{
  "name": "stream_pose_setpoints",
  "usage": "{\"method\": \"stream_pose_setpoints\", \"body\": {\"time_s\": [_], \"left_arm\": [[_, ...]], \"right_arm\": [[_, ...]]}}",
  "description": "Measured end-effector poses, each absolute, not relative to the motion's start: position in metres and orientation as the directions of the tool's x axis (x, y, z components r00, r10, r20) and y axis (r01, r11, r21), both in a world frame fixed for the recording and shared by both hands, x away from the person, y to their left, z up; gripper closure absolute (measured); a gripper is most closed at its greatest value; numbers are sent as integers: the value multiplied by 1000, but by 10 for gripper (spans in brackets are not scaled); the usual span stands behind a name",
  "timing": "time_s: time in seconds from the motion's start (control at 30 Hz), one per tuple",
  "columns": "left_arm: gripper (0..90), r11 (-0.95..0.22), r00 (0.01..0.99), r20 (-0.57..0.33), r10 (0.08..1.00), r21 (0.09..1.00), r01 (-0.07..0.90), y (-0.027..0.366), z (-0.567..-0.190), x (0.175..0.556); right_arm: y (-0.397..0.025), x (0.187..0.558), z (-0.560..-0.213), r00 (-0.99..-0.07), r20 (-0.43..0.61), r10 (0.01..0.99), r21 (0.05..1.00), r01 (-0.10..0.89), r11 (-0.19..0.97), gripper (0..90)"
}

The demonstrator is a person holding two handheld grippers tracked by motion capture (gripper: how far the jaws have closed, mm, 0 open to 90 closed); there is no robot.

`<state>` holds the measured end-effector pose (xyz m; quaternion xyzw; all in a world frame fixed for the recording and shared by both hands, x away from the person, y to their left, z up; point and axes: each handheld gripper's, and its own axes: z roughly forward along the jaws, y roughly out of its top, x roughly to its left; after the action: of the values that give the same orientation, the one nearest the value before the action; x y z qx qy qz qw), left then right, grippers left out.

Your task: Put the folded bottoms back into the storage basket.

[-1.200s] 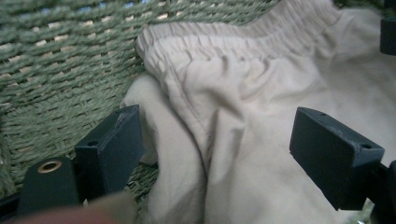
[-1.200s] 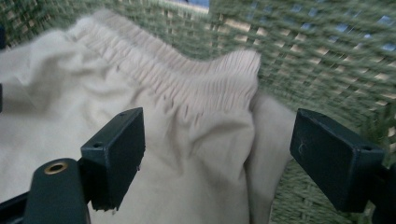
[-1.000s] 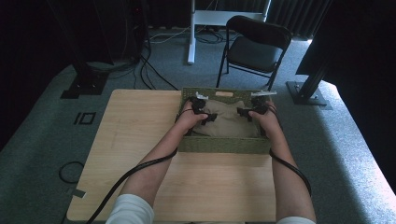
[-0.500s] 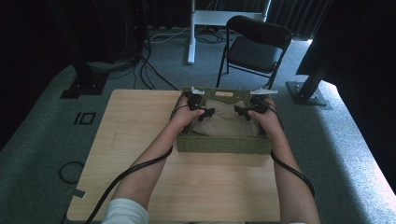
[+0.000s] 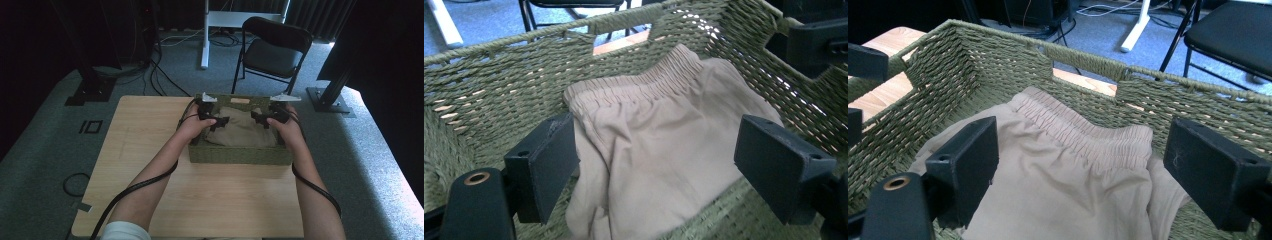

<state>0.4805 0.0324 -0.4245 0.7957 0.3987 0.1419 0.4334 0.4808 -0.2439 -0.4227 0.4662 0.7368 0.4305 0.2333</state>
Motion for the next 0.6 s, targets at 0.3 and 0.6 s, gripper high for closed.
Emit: {"method": "stream_pose_setpoints", "body": {"time_s": [0.3, 0.6], "left_arm": [[184, -309, 660, -128, 740, 808, 502, 36, -419, 465], [184, -315, 691, -119, 713, 825, 468, 38, -407, 446]], "right_arm": [[-240, 464, -419, -499, 48, 865, 863, 457, 216, 141], [-238, 445, -417, -535, 28, 845, 872, 425, 241, 135]]}}
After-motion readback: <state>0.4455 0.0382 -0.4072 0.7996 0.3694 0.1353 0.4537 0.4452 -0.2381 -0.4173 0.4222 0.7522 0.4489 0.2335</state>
